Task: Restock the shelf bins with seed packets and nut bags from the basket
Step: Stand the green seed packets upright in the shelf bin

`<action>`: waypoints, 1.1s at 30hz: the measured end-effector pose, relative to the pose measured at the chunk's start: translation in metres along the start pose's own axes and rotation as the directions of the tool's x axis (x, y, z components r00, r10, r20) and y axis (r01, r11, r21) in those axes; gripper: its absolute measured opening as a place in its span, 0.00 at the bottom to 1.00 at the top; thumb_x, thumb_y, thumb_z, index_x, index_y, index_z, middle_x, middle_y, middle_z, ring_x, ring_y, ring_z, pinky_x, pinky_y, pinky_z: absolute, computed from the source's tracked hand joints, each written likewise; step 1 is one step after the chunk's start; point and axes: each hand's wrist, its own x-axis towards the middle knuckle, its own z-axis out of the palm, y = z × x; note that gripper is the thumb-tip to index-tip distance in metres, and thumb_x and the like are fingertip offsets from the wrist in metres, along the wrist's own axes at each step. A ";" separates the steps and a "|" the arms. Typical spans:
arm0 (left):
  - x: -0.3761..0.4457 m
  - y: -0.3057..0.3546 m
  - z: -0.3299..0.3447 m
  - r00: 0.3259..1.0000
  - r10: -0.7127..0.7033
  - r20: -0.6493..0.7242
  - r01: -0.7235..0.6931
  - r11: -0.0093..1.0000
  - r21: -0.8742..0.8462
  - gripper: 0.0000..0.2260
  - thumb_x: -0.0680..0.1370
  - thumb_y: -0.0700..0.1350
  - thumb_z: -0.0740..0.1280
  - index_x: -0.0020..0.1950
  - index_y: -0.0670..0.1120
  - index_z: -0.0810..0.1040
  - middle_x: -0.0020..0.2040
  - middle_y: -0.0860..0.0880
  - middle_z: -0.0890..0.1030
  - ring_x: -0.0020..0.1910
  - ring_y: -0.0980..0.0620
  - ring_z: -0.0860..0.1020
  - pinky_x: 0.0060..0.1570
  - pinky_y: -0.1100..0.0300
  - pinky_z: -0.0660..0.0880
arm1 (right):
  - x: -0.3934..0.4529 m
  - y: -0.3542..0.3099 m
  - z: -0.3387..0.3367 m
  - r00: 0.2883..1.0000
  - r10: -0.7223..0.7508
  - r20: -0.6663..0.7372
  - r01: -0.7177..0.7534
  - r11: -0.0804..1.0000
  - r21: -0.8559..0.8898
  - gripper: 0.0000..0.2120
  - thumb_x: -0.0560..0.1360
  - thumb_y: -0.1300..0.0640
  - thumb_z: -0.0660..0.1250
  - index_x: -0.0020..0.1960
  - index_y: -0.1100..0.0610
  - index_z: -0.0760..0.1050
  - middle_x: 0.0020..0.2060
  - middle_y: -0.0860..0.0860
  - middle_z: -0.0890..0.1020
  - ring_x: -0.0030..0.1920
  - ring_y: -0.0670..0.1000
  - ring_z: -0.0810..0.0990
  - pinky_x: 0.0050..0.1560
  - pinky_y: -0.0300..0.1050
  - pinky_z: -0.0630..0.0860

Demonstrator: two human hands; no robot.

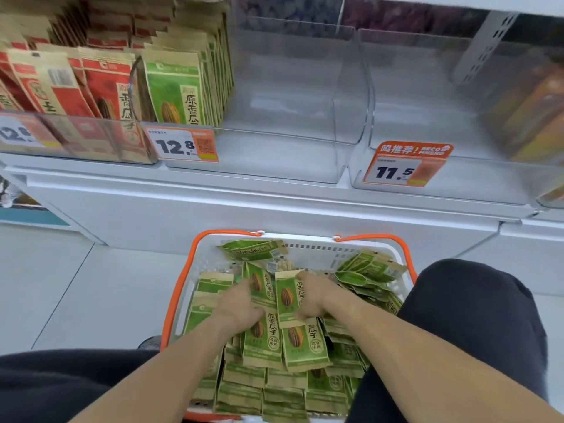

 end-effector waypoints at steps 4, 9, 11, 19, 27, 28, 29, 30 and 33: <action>0.002 0.002 0.004 1.000 -0.008 -0.029 0.008 1.000 -0.003 0.27 0.74 0.50 0.71 0.72 0.48 0.71 0.65 0.49 0.79 0.62 0.50 0.78 0.63 0.58 0.73 | -0.001 -0.008 0.003 0.994 -0.107 -0.023 0.108 0.993 0.038 0.45 0.68 0.53 0.80 0.78 0.53 0.61 0.74 0.53 0.69 0.73 0.57 0.68 0.74 0.50 0.65; 0.010 0.003 -0.002 0.991 -0.057 -0.121 0.043 0.992 -0.117 0.21 0.74 0.47 0.73 0.67 0.46 0.78 0.63 0.49 0.81 0.60 0.50 0.79 0.61 0.58 0.75 | -0.004 -0.017 0.004 0.987 -0.146 -0.061 0.151 0.984 0.095 0.43 0.66 0.51 0.81 0.75 0.51 0.64 0.72 0.53 0.70 0.71 0.57 0.70 0.72 0.50 0.66; 0.013 0.002 -0.002 0.987 -0.078 -0.143 0.052 0.983 -0.176 0.17 0.73 0.45 0.74 0.62 0.44 0.81 0.58 0.48 0.83 0.57 0.50 0.80 0.59 0.59 0.76 | -0.003 -0.021 0.005 0.986 -0.161 -0.045 0.164 0.982 0.093 0.43 0.66 0.51 0.81 0.76 0.51 0.63 0.72 0.55 0.69 0.70 0.57 0.70 0.70 0.49 0.67; 0.017 -0.004 -0.006 0.974 -0.197 -0.114 0.145 0.923 -0.358 0.10 0.70 0.36 0.74 0.47 0.46 0.77 0.42 0.46 0.84 0.45 0.49 0.82 0.46 0.57 0.78 | 0.001 -0.020 0.009 0.987 -0.034 -0.160 0.094 0.918 0.385 0.37 0.64 0.57 0.83 0.69 0.55 0.70 0.63 0.53 0.77 0.62 0.55 0.77 0.65 0.48 0.74; 0.016 -0.005 -0.015 0.991 -0.067 -0.114 0.057 0.994 -0.088 0.10 0.73 0.40 0.72 0.52 0.47 0.76 0.45 0.49 0.81 0.47 0.49 0.80 0.50 0.57 0.78 | 0.000 -0.020 -0.015 0.984 0.034 0.177 -0.128 0.823 0.553 0.17 0.72 0.63 0.75 0.59 0.63 0.76 0.48 0.58 0.84 0.26 0.48 0.74 0.23 0.37 0.70; 0.014 -0.003 -0.022 0.994 -0.035 -0.103 0.035 0.999 -0.004 0.08 0.74 0.41 0.71 0.51 0.48 0.76 0.46 0.49 0.81 0.48 0.49 0.79 0.51 0.56 0.78 | 0.000 -0.021 -0.017 0.981 0.025 0.192 -0.126 0.837 0.532 0.17 0.71 0.63 0.75 0.58 0.64 0.77 0.47 0.59 0.84 0.29 0.50 0.79 0.27 0.39 0.75; 0.012 -0.003 -0.029 0.997 -0.018 -0.073 0.023 0.998 0.067 0.07 0.74 0.41 0.70 0.50 0.49 0.75 0.48 0.49 0.81 0.49 0.49 0.79 0.53 0.56 0.77 | -0.001 -0.021 -0.018 0.976 0.018 0.218 -0.130 0.848 0.513 0.17 0.71 0.64 0.75 0.58 0.64 0.78 0.49 0.60 0.85 0.36 0.53 0.84 0.35 0.43 0.81; 0.010 -0.005 -0.037 1.000 -0.013 -0.020 0.015 0.993 0.119 0.06 0.74 0.41 0.69 0.49 0.48 0.75 0.50 0.49 0.81 0.51 0.49 0.78 0.55 0.55 0.77 | -0.001 -0.021 -0.018 0.968 0.006 0.250 -0.134 0.858 0.495 0.17 0.70 0.64 0.76 0.58 0.63 0.78 0.52 0.60 0.85 0.44 0.56 0.86 0.44 0.48 0.84; 0.002 -0.019 -0.059 0.980 -0.054 0.189 -0.006 0.952 0.306 0.07 0.74 0.41 0.66 0.52 0.44 0.76 0.53 0.47 0.80 0.52 0.47 0.77 0.54 0.57 0.76 | -0.007 -0.026 -0.018 0.955 -0.037 0.296 -0.103 0.891 0.442 0.21 0.70 0.65 0.76 0.61 0.64 0.75 0.55 0.59 0.84 0.47 0.56 0.86 0.45 0.49 0.84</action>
